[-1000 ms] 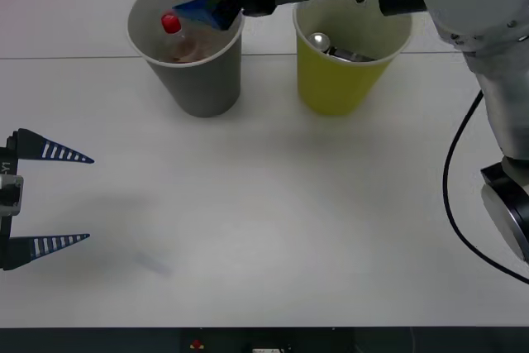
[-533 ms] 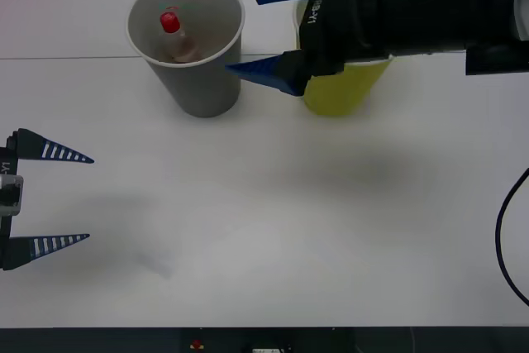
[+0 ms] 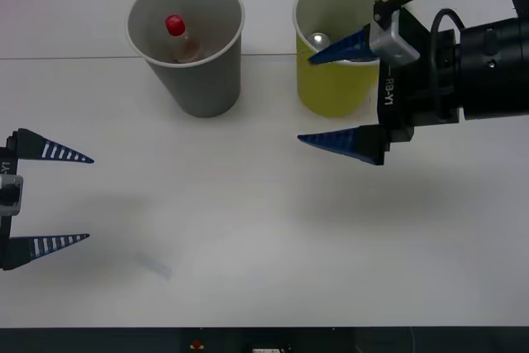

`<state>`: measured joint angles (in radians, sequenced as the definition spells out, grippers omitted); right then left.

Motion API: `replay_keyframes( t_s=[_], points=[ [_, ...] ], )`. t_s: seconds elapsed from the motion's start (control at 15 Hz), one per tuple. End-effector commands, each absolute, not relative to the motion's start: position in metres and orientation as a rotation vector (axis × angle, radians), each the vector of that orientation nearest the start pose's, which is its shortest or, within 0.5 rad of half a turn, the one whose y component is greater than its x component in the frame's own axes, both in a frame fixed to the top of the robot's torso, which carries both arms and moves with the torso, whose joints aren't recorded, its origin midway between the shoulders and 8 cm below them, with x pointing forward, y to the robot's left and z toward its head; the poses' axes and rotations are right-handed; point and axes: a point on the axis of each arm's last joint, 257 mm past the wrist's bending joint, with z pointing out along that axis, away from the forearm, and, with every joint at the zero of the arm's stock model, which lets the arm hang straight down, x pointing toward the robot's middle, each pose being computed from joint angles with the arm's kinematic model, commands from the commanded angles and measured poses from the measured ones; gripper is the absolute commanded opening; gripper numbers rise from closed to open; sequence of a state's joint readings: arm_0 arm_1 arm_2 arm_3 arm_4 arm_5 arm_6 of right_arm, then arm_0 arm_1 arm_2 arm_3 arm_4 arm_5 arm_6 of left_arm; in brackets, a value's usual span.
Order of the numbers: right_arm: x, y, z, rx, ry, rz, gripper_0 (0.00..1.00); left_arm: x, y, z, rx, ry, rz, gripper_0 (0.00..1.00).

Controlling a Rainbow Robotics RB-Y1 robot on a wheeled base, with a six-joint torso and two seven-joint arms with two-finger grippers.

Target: Put the can into the green bin and the plastic bottle into the gray bin

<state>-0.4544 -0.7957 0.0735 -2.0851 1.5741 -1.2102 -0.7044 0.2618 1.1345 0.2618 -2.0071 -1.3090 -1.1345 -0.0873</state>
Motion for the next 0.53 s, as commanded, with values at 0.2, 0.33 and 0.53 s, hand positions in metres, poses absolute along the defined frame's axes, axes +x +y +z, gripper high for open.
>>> replay_keyframes(
  t_s=[0.2, 0.33, 0.53],
  points=[
    [0.381, -0.121, -0.079, -1.555, 1.471, 0.379, 1.0, 0.341, 0.286, -0.167, 1.762, 1.444, -0.118, 1.0],
    [0.377, -0.144, -0.086, -1.577, 1.514, 0.348, 1.0, 0.341, 0.286, -0.167, 1.762, 1.444, -0.118, 1.0],
    [0.372, -0.176, -0.098, -1.57, 1.579, 0.315, 1.0, 0.341, 0.286, -0.167, 1.762, 1.444, -0.118, 1.0]
  ],
)
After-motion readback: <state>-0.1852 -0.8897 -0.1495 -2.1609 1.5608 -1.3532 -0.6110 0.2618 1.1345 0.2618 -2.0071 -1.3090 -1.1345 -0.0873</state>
